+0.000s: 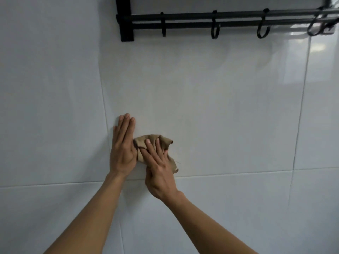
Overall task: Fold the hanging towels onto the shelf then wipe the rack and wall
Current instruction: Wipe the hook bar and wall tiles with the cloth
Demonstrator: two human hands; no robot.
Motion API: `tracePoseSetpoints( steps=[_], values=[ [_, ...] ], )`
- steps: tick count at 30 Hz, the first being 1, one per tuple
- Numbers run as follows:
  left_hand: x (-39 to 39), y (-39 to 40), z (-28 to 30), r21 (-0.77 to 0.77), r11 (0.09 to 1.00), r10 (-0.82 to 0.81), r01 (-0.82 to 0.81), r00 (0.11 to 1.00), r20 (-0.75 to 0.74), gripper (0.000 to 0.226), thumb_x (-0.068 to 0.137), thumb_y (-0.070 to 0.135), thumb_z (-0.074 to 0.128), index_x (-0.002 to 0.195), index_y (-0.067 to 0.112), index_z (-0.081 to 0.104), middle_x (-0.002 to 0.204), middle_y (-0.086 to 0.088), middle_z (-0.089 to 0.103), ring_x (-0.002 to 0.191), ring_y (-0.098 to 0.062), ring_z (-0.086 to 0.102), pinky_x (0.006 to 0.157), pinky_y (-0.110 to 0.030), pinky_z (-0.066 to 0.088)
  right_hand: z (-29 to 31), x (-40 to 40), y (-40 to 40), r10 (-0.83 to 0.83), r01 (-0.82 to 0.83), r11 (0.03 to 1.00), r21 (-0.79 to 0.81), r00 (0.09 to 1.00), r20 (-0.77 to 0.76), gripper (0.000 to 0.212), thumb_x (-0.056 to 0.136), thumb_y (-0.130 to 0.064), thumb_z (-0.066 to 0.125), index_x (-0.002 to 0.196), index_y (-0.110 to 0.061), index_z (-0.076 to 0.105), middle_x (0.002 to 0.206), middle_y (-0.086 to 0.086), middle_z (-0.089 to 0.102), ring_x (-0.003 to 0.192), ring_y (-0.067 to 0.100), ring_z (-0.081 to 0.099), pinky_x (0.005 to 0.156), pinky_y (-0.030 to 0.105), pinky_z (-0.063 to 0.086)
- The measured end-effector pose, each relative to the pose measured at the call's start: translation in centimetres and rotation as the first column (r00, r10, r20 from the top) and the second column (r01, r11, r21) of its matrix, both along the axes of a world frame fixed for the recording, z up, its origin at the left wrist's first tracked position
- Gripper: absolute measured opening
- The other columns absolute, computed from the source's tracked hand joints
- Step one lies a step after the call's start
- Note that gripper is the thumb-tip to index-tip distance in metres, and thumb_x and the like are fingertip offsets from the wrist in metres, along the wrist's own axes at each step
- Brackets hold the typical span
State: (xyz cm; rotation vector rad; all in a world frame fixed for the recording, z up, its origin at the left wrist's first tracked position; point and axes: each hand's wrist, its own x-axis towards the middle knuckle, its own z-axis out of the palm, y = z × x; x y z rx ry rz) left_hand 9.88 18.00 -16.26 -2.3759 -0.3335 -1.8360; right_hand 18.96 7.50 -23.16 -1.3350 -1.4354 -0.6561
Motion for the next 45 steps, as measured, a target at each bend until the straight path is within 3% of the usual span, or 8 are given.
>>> tracePoseSetpoints(
  steps=[7,12,15,20,26,31,37,45],
  values=[
    [-0.3,-3.8,0.1,-0.291,0.956,-0.014,0.029,0.998,0.054,0.046,0.100,0.007,0.038,0.144,-0.002,0.047,0.160,-0.014,0.033,0.150,-0.024,0.025,0.121,-0.034,0.024,3.3,-2.0,-5.0,0.160,-0.281,0.938,-0.204,0.872,-0.463,0.062,0.090,0.005,0.046,0.144,-0.024,0.055,0.151,-0.008,0.048,0.146,0.004,0.031,0.118,0.017,0.029],
    [-1.8,-8.6,0.8,-0.564,0.824,0.037,-0.049,0.999,-0.032,0.030,0.103,0.017,0.044,0.123,0.006,0.064,0.122,-0.001,0.063,0.126,-0.027,0.052,0.106,-0.033,0.039,6.3,-4.3,-8.6,0.137,-0.471,0.866,-0.170,0.549,-0.824,0.035,0.085,0.009,0.042,0.105,-0.005,0.067,0.079,0.007,0.066,0.065,0.015,0.059,0.056,0.027,0.051],
    [-2.9,-10.7,1.5,-0.756,0.653,-0.037,0.051,0.999,0.036,0.033,0.106,0.032,0.040,0.091,0.016,0.065,0.085,0.017,0.060,0.097,-0.025,0.061,0.087,-0.032,0.044,7.4,-5.7,-10.9,0.172,-0.529,0.845,-0.084,0.417,-0.893,0.030,0.082,0.011,0.043,0.097,-0.003,0.065,0.079,0.008,0.064,0.069,0.016,0.058,0.058,0.025,0.050],
    [-3.9,-10.9,0.7,-0.936,0.334,-0.253,0.114,0.967,0.028,0.063,0.101,0.059,0.034,0.084,0.013,0.072,0.084,-0.010,0.071,0.081,-0.022,0.064,0.077,-0.037,0.050,8.6,-6.1,-12.8,0.171,-0.526,0.850,0.024,0.233,-0.957,0.020,0.085,0.007,0.043,0.087,-0.002,0.061,0.076,0.009,0.062,0.071,0.022,0.058,0.060,0.031,0.052],
    [-2.7,-14.0,0.2,-0.909,0.382,-0.299,0.168,0.953,0.051,0.050,0.103,0.047,0.042,0.072,0.010,0.053,0.065,-0.001,0.050,0.064,-0.017,0.046,0.064,-0.032,0.039,7.8,-5.7,-15.9,0.127,-0.502,0.863,0.059,0.103,-0.987,0.026,0.085,-0.009,0.049,0.103,-0.003,0.067,0.090,0.016,0.068,0.079,0.028,0.066,0.068,0.041,0.061],
    [-1.6,-18.4,0.9,-0.871,0.452,-0.259,0.191,0.963,0.077,0.045,0.103,0.045,0.041,0.072,0.014,0.049,0.068,-0.001,0.051,0.066,-0.016,0.051,0.063,-0.032,0.042,7.3,-3.9,-20.0,0.023,-0.445,0.894,-0.045,0.146,-0.989,0.043,0.088,-0.050,0.063,0.107,-0.013,0.074,0.104,0.023,0.073,0.092,0.044,0.072,0.074,0.054,0.061],
    [0.9,-24.1,2.1,-0.872,0.446,-0.323,0.204,0.945,0.056,0.050,0.102,0.049,0.041,0.075,0.008,0.051,0.067,-0.002,0.051,0.066,-0.018,0.050,0.062,-0.033,0.041,8.3,-1.7,-27.5,-0.065,-0.317,0.936,-0.152,0.270,-0.961,0.027,0.102,-0.025,0.051,0.093,-0.011,0.072,0.068,0.003,0.060,0.055,0.020,0.049,0.042,0.025,0.031],
    [5.5,-39.4,0.9,-0.940,0.298,-0.602,0.163,0.797,-0.053,0.053,0.082,0.073,0.058,0.082,0.020,0.065,0.086,0.003,0.070,0.084,-0.014,0.064,0.069,-0.029,0.046,7.8,1.7,-42.3,-0.178,-0.136,0.961,-0.241,0.364,-0.914,0.020,0.100,-0.033,0.058,0.093,-0.017,0.069,0.078,-0.002,0.069,0.058,0.008,0.056,0.040,0.015,0.038]
  ],
)
